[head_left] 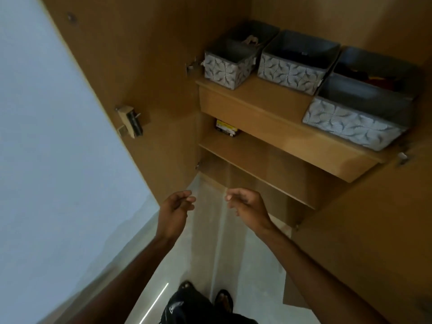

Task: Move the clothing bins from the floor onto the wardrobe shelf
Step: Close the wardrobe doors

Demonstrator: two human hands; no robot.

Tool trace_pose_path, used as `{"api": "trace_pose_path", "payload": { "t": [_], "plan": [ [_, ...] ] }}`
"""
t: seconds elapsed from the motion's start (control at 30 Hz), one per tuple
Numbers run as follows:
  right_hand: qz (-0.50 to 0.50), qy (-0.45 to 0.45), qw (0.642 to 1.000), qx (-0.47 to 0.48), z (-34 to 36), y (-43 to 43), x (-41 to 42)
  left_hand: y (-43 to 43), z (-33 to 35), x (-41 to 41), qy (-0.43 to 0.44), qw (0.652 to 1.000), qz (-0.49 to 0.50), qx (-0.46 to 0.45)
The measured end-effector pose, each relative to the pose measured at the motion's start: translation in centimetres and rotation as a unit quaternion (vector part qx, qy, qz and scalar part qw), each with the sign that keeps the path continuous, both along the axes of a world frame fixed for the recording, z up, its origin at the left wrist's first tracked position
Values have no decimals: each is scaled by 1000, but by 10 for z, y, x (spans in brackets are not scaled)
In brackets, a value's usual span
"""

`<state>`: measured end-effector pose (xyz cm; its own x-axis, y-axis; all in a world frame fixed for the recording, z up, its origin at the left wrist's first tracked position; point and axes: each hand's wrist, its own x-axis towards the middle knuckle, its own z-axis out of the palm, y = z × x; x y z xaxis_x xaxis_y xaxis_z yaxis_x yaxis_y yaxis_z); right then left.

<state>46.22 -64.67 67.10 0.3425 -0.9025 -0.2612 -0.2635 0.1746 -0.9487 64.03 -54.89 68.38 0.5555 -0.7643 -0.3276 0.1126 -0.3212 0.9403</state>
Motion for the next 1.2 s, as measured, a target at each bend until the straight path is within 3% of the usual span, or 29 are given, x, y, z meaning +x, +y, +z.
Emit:
{"api": "trace_pose_path", "payload": {
  "t": [0.17,0.6,0.8,1.0,1.2],
  "plan": [
    [-19,7,999,-31,18,57,-40,41,18,-30,-7,999,-31,-29],
    [-210,31,975,-67,68,176,-232,91,40,-201,11,968,-229,-98],
    [-278,1,951,-135,94,186,-333,68,71,-307,21,949,-274,-157],
    [-319,8,922,-222,106,173,-415,49,95,-412,-29,929,-308,-205],
    [-290,20,923,-254,117,137,-435,57,112,-452,-65,920,-306,-237]
  ]
}}
